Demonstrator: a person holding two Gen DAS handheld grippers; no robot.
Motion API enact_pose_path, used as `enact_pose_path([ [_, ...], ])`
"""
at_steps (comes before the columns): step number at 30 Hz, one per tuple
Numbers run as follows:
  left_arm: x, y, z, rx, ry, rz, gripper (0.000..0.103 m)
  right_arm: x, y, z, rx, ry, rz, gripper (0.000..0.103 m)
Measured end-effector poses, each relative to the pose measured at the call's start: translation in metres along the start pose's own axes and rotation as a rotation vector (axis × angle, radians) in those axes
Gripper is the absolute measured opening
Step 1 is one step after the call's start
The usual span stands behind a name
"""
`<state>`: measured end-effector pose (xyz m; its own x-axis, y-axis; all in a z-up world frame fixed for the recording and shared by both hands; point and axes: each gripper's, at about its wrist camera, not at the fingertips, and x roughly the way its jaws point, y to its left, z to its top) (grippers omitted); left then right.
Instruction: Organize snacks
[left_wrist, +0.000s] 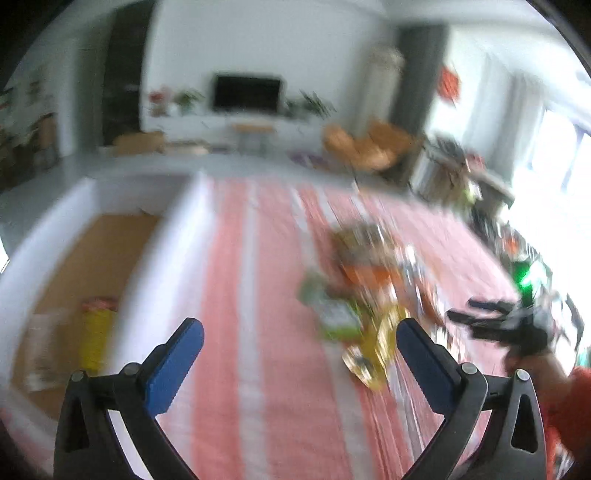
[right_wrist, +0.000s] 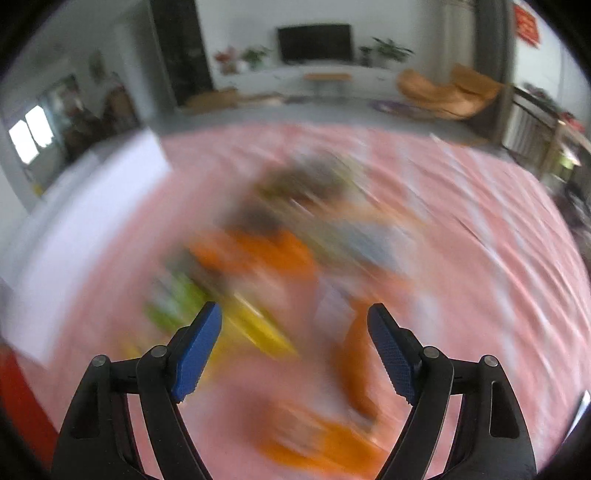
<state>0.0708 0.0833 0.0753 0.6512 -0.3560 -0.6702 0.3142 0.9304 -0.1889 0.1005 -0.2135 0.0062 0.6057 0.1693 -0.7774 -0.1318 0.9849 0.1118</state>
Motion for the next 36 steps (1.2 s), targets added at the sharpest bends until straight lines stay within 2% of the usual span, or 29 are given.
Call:
enact_pose_path([
  [2,0.052,-0.018,-0.018,0.038,0.093,0.000,0.103,-0.007,-0.029,-0.038,0.005,0.042,-0.021,0.084],
  [4,0.095,-0.027,-0.038,0.075,0.173,0.003,0.102,-0.011,-0.036,-0.059,-0.001,0.068,-0.027,0.084],
  [8,0.125,-0.035,-0.062,0.143,0.239,0.026,0.103,-0.012,-0.019,-0.085,-0.089,0.058,0.009,0.084],
  [10,0.134,-0.035,-0.064,0.135,0.252,0.015,0.103,-0.006,-0.005,-0.095,-0.144,0.060,0.017,0.085],
  [13,0.137,-0.036,-0.070,0.113,0.235,0.042,0.103,0.007,-0.007,-0.084,-0.121,0.032,-0.027,0.090],
  [17,0.167,-0.038,-0.043,0.034,0.217,0.108,0.103,0.033,-0.039,-0.052,0.018,0.042,-0.094,0.094],
  [20,0.189,-0.045,-0.028,0.030,0.188,0.148,0.103,0.042,-0.046,-0.044,0.029,0.021,-0.112,0.097],
  [36,0.197,-0.047,-0.025,0.040,0.186,0.147,0.103,0.048,-0.046,-0.046,0.041,0.022,-0.120,0.099],
])
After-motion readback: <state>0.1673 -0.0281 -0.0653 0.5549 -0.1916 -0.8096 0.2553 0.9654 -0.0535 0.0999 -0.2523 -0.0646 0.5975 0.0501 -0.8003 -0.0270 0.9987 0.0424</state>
